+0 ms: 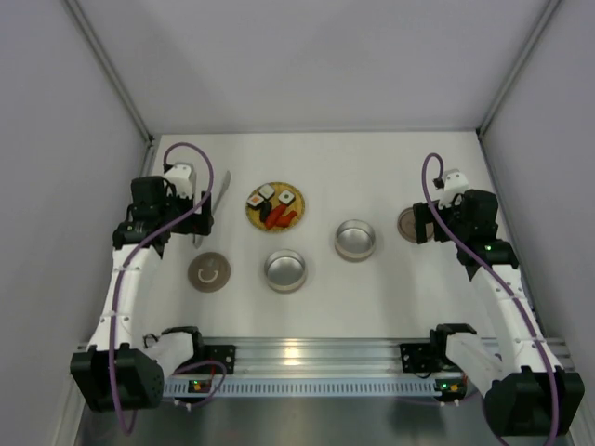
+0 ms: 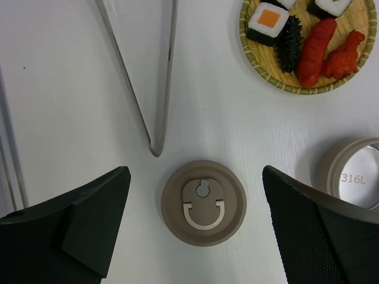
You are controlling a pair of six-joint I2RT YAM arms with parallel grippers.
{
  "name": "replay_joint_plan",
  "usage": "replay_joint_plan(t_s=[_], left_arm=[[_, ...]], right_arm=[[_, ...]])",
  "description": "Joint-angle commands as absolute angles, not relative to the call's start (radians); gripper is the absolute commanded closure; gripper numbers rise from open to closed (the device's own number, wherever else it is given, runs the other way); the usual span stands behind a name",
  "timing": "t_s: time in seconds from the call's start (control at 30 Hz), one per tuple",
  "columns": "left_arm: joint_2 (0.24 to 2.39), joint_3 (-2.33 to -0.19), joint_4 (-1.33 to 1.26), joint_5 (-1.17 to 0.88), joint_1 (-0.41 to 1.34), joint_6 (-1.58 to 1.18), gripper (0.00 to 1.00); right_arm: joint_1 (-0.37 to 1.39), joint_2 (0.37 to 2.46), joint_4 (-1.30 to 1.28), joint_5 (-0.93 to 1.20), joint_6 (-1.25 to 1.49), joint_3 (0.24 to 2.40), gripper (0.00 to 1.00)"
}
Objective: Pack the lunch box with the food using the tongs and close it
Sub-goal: Pick up the clamp at the center of the board.
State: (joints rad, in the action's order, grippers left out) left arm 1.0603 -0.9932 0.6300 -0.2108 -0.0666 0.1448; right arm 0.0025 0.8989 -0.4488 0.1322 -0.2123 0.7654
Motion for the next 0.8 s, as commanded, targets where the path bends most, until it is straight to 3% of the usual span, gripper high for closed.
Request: replay_joint_plan(t_s=[0.0,0.23,0.77], left_arm=[[1.078,-1.034,0.617,-0.183,-0.067,0.141,0.02],[1.271,-1.129,0.71,-0.032,-0.067,0.133,0.02],[1.479,-1.037,0.537,-0.023,-0.067,0.215,0.02]], right_arm=[[0.015,0.896,-0.387,0.129,-0.201,0.767,0.01],[0.017,0.902,-0.387,0.136,-0.206,0.764,0.01],[0.015,0.931,-0.388,0.143,-0.209,0.767,0.01]])
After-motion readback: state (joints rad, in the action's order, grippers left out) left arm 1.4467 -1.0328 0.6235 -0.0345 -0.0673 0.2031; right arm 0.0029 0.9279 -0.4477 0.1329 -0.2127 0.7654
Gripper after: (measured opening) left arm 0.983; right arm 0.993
